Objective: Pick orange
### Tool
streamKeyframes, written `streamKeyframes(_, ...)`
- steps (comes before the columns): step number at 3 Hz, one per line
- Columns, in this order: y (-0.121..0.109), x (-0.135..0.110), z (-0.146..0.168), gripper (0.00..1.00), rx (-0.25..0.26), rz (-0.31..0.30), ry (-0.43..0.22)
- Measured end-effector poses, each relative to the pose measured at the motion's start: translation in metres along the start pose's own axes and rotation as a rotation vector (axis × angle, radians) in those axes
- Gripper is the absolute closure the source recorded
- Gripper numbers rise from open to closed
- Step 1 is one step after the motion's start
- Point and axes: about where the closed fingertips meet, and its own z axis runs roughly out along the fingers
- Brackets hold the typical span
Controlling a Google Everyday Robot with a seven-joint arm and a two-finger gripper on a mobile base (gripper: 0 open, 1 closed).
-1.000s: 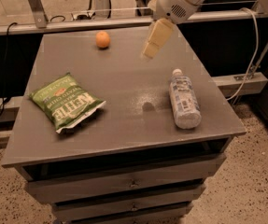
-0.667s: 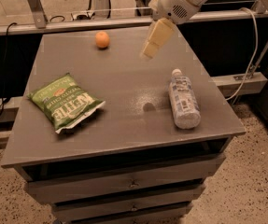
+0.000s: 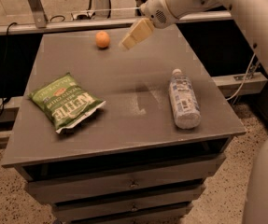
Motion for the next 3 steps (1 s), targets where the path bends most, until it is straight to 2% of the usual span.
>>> streamKeyframes(1, -0.028, 0.0, 0.042, 0.0, 0.017, 0.077, -0.054)
streamKeyframes(3, -0.047, 0.008, 0.114, 0.0, -0.006, 0.133, -0.031)
